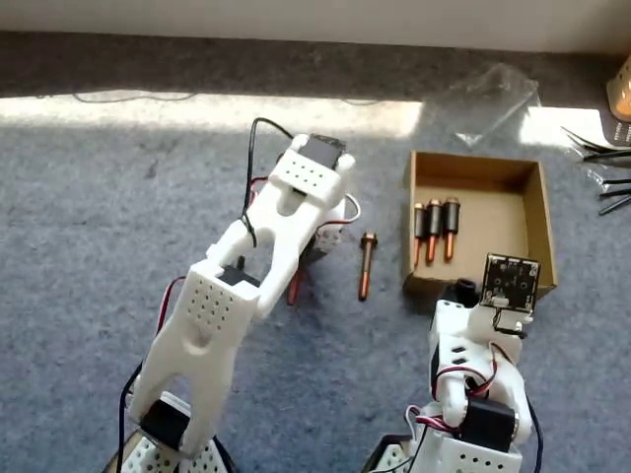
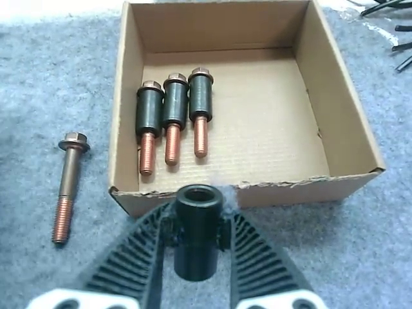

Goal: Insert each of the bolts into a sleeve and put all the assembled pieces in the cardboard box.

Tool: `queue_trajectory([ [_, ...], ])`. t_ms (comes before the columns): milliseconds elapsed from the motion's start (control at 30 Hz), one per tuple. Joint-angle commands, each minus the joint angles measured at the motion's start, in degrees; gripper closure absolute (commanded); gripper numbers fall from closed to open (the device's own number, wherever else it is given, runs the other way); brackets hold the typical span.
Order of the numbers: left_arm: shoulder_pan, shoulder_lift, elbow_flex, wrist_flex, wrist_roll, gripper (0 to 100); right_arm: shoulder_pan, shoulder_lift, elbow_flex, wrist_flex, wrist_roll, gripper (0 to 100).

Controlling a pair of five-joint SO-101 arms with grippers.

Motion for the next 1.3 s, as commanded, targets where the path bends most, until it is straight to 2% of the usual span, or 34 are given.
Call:
queue_trajectory([
  [0,-1.6,-6.9,1.2,0.8,-1.6,100,0.4,-0.5,-0.3,-2.1,0.8,99.4],
  [200,-3.8,-7.3,1.0,0.7,-12.5,100,0.3,-0.5,-0.3,-2.1,0.8,99.4],
  [400,-6.8,-7.9,-2.1,1.1,-13.5,100,0.3,-0.5,-0.3,-2.0,0.8,99.4],
  [533,-6.0,-13.8,0.7,1.1,-18.1,100,0.0,-0.5,-0.3,-2.0,0.7,99.4],
  [833,-5.7,-31.6,14.8,0.6,-19.3,100,-7.3,-0.5,-0.3,-2.2,0.5,99.4],
  [967,-5.3,-37.3,18.3,0.6,-27.3,100,-10.4,-0.5,-0.5,-2.3,0.5,99.4],
  [1267,-5.3,-51.6,30.3,-2.2,-37.4,100,-21.1,-0.5,-0.8,-2.4,0.8,99.3],
])
